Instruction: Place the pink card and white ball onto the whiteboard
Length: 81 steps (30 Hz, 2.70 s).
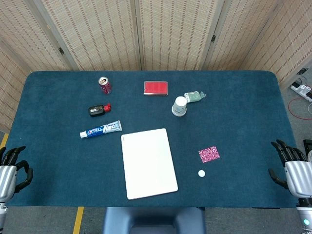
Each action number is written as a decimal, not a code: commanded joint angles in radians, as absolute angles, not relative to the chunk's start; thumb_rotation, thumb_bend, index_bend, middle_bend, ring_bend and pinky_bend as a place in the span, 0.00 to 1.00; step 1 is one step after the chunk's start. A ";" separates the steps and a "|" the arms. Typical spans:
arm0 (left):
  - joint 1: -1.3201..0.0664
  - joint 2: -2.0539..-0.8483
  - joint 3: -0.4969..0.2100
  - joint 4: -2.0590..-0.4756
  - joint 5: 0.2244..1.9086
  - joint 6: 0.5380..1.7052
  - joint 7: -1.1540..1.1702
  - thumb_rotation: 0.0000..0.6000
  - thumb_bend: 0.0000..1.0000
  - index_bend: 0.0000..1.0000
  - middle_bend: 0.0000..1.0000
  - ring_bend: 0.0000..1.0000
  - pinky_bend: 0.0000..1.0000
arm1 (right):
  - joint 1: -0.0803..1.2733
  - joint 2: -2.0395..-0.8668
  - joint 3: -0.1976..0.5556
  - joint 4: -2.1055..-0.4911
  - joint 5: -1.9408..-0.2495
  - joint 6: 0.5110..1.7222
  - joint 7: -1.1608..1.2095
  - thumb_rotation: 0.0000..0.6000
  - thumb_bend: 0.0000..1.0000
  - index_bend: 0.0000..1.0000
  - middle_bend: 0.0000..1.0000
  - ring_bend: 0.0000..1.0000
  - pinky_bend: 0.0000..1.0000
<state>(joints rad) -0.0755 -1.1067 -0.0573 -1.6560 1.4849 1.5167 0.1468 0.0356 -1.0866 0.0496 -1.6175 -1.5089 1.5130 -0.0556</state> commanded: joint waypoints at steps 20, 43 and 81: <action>-0.084 -1.116 -0.059 -1.660 1.487 1.513 0.164 1.00 0.18 0.15 0.18 0.16 0.00 | 0.066 -1.131 0.059 -1.598 -1.515 1.481 -0.055 1.00 0.35 0.12 0.15 0.21 0.18; -0.077 -1.114 -0.052 -1.656 1.491 1.519 0.139 1.00 0.18 0.19 0.18 0.16 0.00 | 0.300 -1.297 0.087 -1.557 -1.396 1.122 -0.296 1.00 0.35 0.17 0.08 0.04 0.00; -0.071 -1.114 -0.051 -1.638 1.475 1.514 0.121 1.00 0.18 0.21 0.18 0.16 0.00 | 0.492 -1.478 0.074 -1.361 -1.199 0.889 -0.412 1.00 0.35 0.27 0.08 0.04 0.00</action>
